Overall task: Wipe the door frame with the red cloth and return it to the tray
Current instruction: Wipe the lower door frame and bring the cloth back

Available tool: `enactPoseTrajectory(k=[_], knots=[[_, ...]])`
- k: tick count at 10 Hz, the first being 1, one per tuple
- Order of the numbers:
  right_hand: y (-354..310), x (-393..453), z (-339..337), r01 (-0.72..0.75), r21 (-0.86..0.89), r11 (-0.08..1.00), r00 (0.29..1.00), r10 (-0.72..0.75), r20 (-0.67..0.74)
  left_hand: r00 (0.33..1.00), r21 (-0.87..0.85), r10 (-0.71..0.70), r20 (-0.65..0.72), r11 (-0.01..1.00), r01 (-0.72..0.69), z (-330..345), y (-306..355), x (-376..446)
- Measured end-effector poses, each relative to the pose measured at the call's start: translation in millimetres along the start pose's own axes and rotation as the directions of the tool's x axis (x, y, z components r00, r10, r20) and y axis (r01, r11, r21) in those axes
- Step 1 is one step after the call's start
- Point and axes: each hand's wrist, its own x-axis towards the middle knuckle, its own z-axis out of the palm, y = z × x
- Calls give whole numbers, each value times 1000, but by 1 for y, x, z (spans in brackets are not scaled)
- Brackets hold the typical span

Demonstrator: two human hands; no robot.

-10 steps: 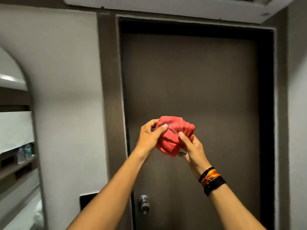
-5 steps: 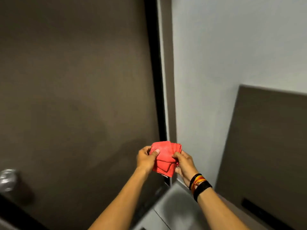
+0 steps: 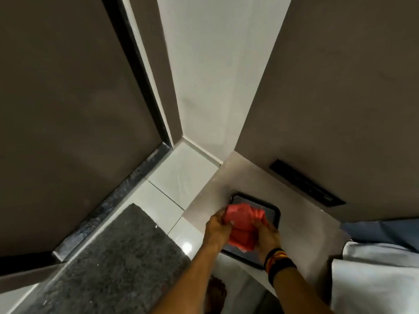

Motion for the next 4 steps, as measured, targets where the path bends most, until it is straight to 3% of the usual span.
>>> enactPoseTrajectory(k=[2, 3, 4], knots=[[24, 77, -16, -22, -48, 999, 990, 15, -138, 993, 153, -56, 108, 987, 39, 43, -43, 58], [35, 108, -17, 14, -141, 990, 991, -33, -133, 992, 331, 45, 118, 940, -82, 47, -52, 69], [46, 103, 1, 162, -320, 934, 969, -211, -127, 941, 639, 307, 140, 698, -322, 44, -59, 68]])
